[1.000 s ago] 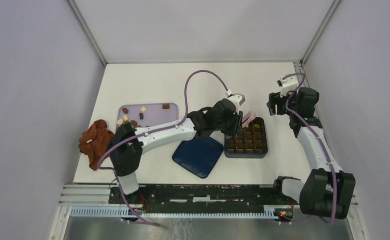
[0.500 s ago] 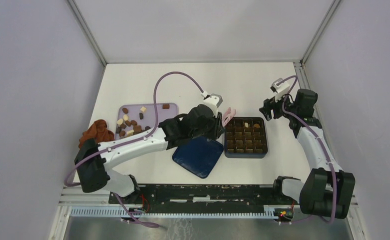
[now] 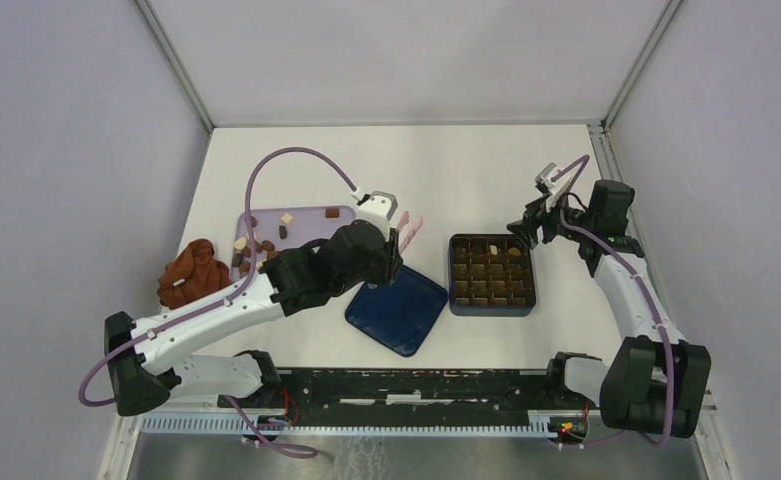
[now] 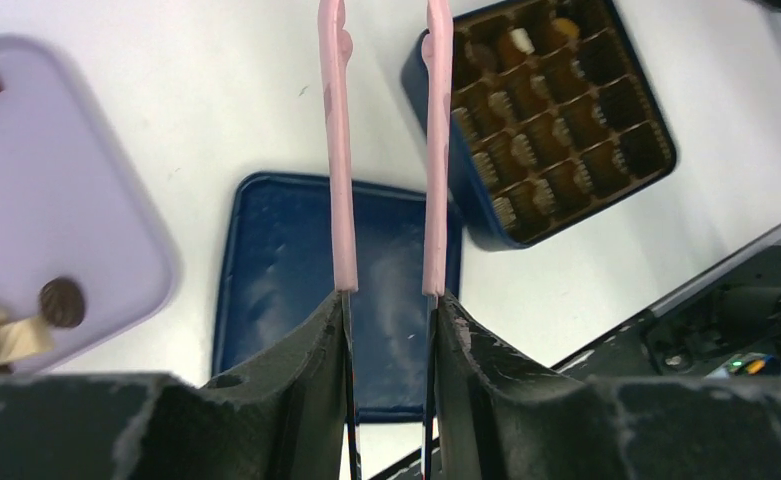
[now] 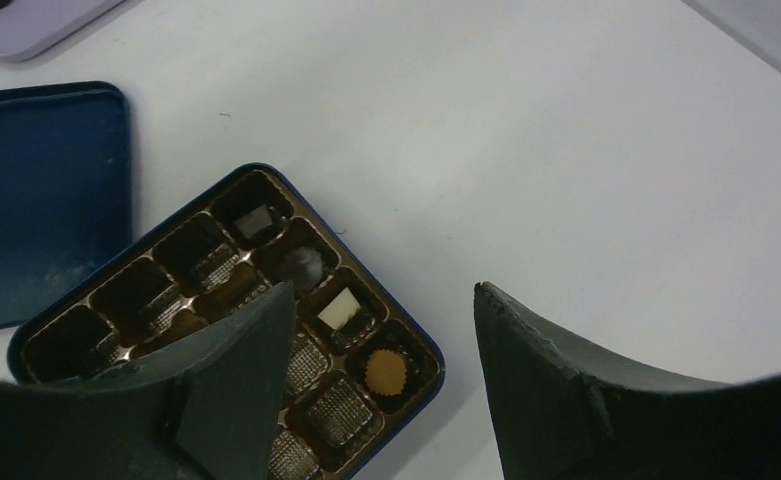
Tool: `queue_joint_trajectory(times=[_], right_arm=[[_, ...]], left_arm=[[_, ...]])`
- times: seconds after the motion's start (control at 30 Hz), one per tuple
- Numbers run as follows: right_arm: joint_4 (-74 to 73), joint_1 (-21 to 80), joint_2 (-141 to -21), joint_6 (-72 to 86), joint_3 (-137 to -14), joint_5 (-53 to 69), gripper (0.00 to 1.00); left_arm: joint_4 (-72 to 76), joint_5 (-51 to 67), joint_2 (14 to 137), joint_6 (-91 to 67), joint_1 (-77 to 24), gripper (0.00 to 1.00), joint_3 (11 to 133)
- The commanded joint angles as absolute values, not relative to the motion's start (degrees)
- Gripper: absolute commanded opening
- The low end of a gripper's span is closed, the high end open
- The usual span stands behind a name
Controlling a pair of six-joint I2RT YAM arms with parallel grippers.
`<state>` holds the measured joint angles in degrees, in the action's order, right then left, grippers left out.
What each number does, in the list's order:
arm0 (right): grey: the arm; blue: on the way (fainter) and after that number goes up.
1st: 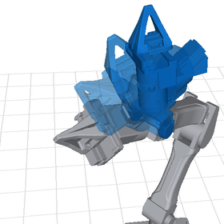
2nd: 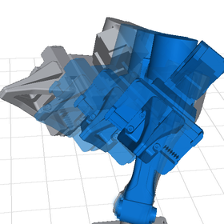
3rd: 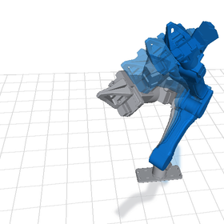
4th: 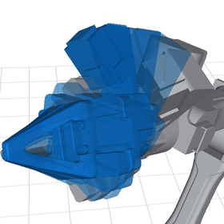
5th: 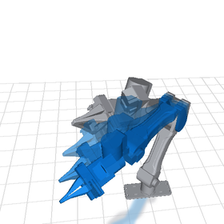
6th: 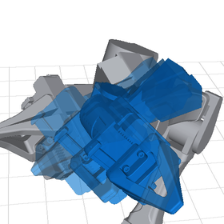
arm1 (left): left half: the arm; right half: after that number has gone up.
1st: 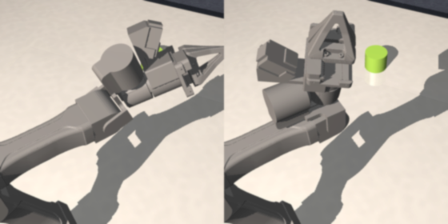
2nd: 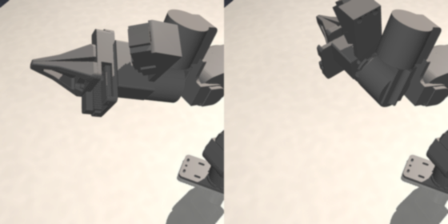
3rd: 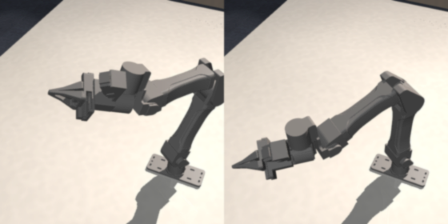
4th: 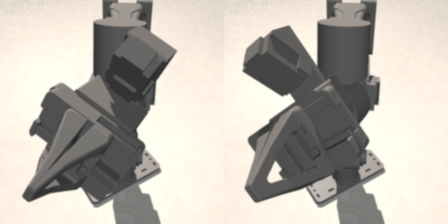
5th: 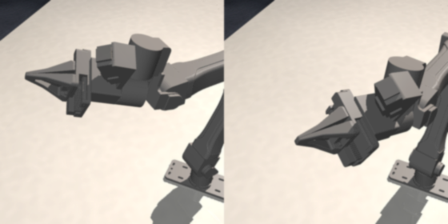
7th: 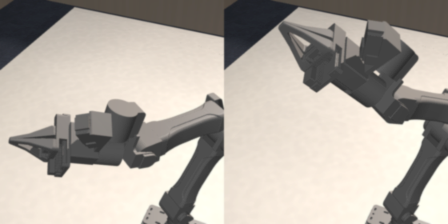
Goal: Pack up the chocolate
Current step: Place the clamp on the plate.
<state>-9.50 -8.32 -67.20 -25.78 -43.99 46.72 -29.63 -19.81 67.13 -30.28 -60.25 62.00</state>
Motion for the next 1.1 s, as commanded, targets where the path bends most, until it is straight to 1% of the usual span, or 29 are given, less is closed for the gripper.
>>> queue_joint_trajectory(times=[0.0,0.17,0.3,0.47,0.63,0.83,0.97,1.07], right_arm=[[-9.4,-8.3,-65.3,-30.7,-42.2,55.3,0.71],[-9.5,-8.3,-63.1,-37.3,-39.5,60.9,0.72],[-12.4,-8.2,-62.5,-43.3,-38.9,64.9,0.72],[-16.8,-8.1,-62.8,-47.6,-40.2,66.0,0.72],[-19.9,-7.4,-63.5,-49.1,-41.9,64.8,0.72],[-20.7,-6.7,-63.6,-48.8,-42.7,62.8,0.72],[-20.9,-5.6,-64.9,-48.3,-43.2,60.7,0.72],[-21.7,-4.4,-65.8,-48.5,-43.8,59.2,0.72]], left_arm=[[-37.4,-25.4,64.1,-31.6,-60.4,0.41,60.6],[-42.2,-27.6,61.3,-34.5,-60.0,0.42,59.0],[-46.3,-29.9,59.2,-36.6,-59.3,0.44,58.3],[-48.5,-29.5,55.9,-38.5,-56.4,0.44,56.7],[-50.1,-25.1,55.7,-37.9,-51.4,0.45,55.9],[-51.4,-17.5,57.1,-33.7,-41.9,0.45,56.8],[-51.5,-13.1,59.3,-30.3,-35.9,0.45,56.9],[-50.6,-10.7,61.7,-27.8,-33.2,0.45,56.4]])
